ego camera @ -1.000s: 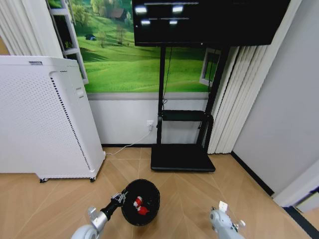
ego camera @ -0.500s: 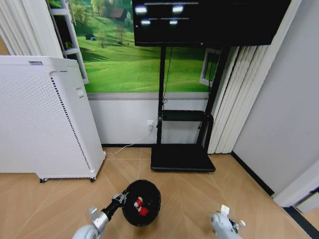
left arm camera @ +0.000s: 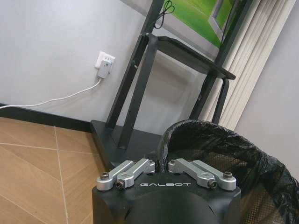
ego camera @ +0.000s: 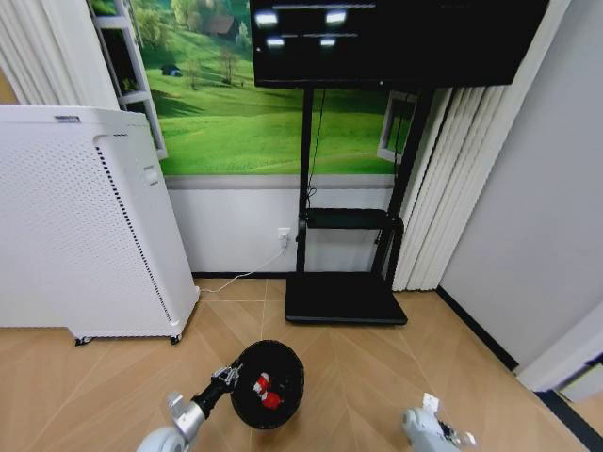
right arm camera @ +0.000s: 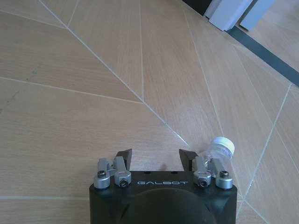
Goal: Pick up the trash bin and place the garbage on the floor into it.
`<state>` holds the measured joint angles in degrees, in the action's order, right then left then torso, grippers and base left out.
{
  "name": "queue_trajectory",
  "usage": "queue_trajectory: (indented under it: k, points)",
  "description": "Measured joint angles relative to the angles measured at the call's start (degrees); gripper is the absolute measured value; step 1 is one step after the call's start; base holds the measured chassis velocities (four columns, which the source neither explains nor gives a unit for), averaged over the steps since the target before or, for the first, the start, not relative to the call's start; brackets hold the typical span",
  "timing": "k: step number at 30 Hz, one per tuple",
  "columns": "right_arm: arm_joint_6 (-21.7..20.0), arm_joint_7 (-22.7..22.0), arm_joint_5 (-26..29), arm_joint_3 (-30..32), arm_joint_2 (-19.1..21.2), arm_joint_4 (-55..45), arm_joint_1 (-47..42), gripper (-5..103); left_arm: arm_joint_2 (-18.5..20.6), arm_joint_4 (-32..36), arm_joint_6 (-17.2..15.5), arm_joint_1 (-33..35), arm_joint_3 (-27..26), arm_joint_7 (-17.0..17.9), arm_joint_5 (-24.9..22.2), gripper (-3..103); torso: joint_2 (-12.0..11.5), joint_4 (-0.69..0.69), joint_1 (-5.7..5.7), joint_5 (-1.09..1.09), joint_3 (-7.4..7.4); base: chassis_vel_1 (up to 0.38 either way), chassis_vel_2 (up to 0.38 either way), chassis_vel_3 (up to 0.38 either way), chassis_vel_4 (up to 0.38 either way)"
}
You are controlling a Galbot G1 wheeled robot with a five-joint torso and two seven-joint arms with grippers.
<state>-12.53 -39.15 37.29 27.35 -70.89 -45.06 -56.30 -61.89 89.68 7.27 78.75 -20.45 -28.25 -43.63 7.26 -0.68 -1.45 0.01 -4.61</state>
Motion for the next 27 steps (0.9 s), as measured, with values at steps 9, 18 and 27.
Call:
queue_trajectory:
  k: [9,18,27]
  points:
    - [0.7,-1.5,0.9,1.2,0.7,-1.1,-1.8,59,-0.3,-0.1,0.4,0.4,-0.6,-0.2,0.1,7,0.0,0.0,0.0,-0.01,0.0,0.0,0.0,0.0,0.0]
    - [1.1,-3.1,2.2,2.4,1.0,-3.4,-4.2,58,-0.3,-0.1,0.5,0.4,-0.5,-0.4,0.3,7,0.0,0.0,0.0,-0.01,0.0,0.0,0.0,0.0,0.0]
    - [1.1,-5.0,3.9,3.7,0.6,-8.5,-8.0,60,-0.4,0.1,0.6,0.6,-0.6,-0.5,0.4,7,0.0,0.01,0.0,-0.01,0.0,0.0,0.0,0.0,0.0]
